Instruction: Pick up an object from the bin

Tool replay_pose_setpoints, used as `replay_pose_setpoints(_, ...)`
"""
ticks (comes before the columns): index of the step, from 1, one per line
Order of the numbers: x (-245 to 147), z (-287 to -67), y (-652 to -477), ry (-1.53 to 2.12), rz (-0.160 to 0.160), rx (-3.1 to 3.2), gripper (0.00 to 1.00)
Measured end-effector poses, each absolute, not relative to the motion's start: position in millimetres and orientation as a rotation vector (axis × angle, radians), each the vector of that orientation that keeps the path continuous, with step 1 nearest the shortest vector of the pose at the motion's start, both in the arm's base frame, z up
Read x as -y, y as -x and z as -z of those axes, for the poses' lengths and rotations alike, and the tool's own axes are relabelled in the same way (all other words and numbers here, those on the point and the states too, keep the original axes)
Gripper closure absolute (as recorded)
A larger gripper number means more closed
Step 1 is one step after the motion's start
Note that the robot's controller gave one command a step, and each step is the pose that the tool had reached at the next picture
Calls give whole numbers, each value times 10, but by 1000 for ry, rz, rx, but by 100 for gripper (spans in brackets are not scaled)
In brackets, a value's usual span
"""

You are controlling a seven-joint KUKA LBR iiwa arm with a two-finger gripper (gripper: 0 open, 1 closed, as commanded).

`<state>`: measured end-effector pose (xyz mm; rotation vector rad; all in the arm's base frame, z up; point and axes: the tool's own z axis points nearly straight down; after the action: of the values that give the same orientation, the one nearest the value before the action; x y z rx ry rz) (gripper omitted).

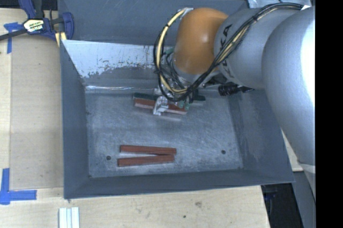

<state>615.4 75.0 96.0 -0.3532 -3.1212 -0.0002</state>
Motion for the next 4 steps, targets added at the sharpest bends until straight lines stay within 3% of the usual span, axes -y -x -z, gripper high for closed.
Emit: replay_pose_setpoints(4,-746,-1630,-6171,354,1,3124,100)
